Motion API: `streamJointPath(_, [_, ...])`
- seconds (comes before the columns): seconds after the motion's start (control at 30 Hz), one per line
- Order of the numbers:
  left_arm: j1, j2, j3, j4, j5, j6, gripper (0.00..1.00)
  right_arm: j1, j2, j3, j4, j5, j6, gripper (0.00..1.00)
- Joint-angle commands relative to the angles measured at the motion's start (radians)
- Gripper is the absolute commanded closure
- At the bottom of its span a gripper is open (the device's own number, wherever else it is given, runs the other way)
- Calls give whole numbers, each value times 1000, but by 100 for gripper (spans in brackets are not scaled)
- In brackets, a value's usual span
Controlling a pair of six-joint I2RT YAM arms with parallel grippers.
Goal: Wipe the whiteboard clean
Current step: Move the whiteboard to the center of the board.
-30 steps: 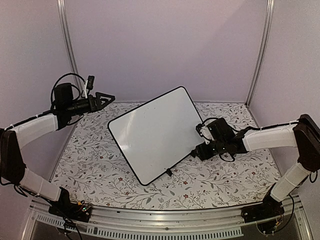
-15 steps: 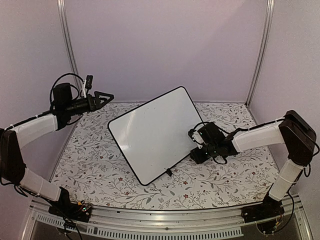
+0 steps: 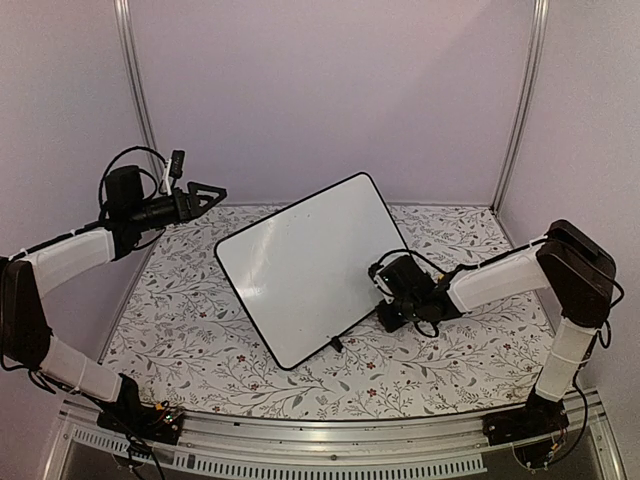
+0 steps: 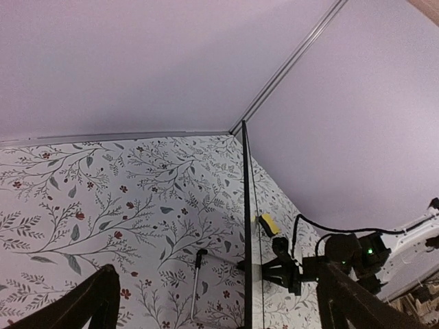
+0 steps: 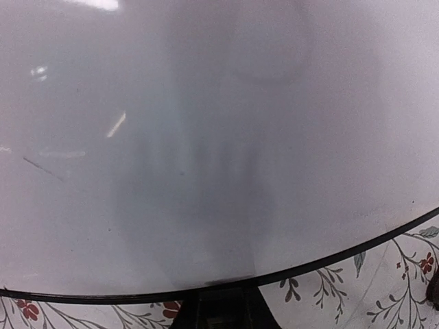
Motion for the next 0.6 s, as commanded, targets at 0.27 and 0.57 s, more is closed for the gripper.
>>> streamJointPath(0.27, [32, -15, -17, 22, -33, -11, 0, 13, 62, 60, -35, 169, 208, 100])
streamJointPath(0.57, [53, -52, -28, 10, -125, -9, 0, 12, 225, 278, -231, 281, 381, 100])
